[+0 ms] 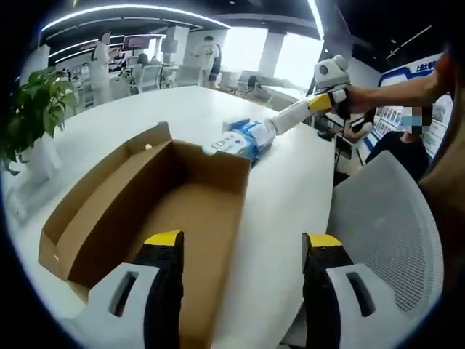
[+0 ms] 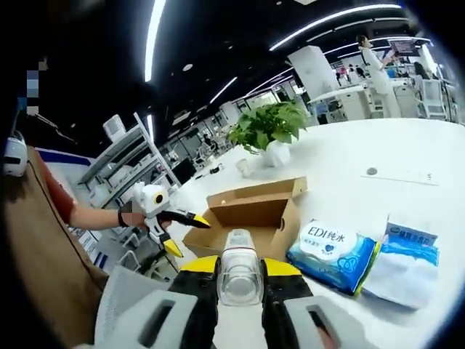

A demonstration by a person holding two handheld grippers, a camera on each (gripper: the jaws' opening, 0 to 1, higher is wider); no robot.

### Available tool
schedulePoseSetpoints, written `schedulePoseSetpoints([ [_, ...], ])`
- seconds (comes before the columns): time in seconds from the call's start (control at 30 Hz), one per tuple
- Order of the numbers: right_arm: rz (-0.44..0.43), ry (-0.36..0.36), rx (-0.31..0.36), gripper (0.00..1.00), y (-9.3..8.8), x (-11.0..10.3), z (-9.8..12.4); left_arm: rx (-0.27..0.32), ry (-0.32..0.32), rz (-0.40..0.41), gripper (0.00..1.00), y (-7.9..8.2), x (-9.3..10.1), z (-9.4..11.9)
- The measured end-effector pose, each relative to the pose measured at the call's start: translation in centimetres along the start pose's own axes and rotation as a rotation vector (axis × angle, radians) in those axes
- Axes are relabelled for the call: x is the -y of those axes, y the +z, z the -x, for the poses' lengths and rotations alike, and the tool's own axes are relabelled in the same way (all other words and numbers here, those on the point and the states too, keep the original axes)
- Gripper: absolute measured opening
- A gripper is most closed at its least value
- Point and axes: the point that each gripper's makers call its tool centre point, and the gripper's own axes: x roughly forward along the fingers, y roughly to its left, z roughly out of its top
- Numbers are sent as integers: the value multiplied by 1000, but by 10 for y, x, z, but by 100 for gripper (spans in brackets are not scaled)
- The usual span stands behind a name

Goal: Operate the shoe box by opening the lid, removing the specified soft item, and placing it in the target area until the item is outside and the box remains undamaged.

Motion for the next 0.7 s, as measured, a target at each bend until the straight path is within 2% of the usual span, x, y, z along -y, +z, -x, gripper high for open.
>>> schedulePoseSetpoints([
  [0.43, 72, -51, -50, 17, 40, 40, 11, 14, 28, 0, 66, 1, -5, 12],
  [0.7, 124, -85, -81, 17, 72, 67, 11, 23, 47, 6, 65, 0, -9, 19],
])
